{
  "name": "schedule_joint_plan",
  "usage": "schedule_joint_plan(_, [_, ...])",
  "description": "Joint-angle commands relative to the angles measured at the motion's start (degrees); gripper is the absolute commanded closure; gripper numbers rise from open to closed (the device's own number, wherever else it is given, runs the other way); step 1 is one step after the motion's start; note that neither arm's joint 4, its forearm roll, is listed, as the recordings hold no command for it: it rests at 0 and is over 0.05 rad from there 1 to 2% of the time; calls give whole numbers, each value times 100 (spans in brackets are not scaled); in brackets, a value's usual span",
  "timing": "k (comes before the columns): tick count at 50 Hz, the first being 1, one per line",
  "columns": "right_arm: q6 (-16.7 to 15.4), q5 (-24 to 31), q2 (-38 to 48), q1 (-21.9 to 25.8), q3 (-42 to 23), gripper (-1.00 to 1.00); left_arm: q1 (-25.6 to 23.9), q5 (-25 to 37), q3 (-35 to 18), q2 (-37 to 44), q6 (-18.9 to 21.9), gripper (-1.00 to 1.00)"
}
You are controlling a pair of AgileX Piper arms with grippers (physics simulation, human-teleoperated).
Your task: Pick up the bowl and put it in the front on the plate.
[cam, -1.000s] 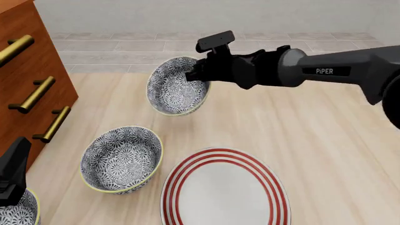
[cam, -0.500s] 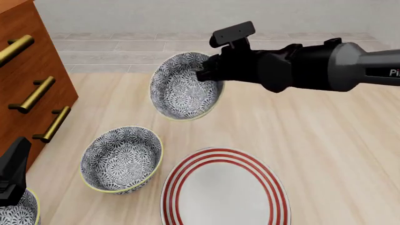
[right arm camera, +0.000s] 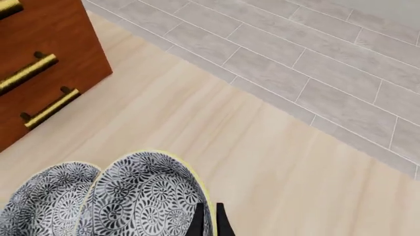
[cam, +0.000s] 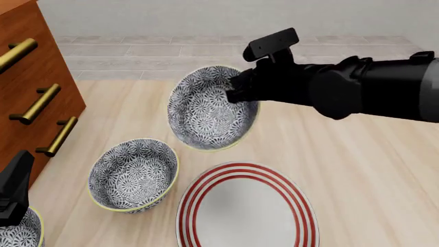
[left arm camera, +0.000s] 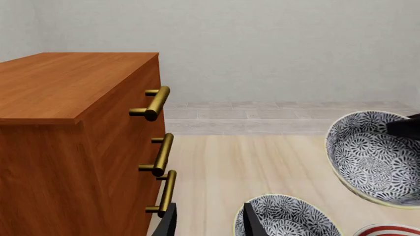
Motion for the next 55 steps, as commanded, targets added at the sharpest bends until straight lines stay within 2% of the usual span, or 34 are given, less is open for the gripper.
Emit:
schedule_joint_plan(1, [76,52,-507,152,443,100,0,0,0,0,0,-100])
schedule_joint_plan(18, [149,214,-1132,254,1016,100,0,0,0,0,0,-100])
schedule_joint_plan(37, [444,209,-1594,477,1638,100,0,0,0,0,0,-100])
schedule_joint_plan(41, [618,97,-1780,662,1907,100,0,0,0,0,0,-100])
schedule_joint_plan(55, [784,-71,-2056,821,2480,100,0,0,0,0,0,-100])
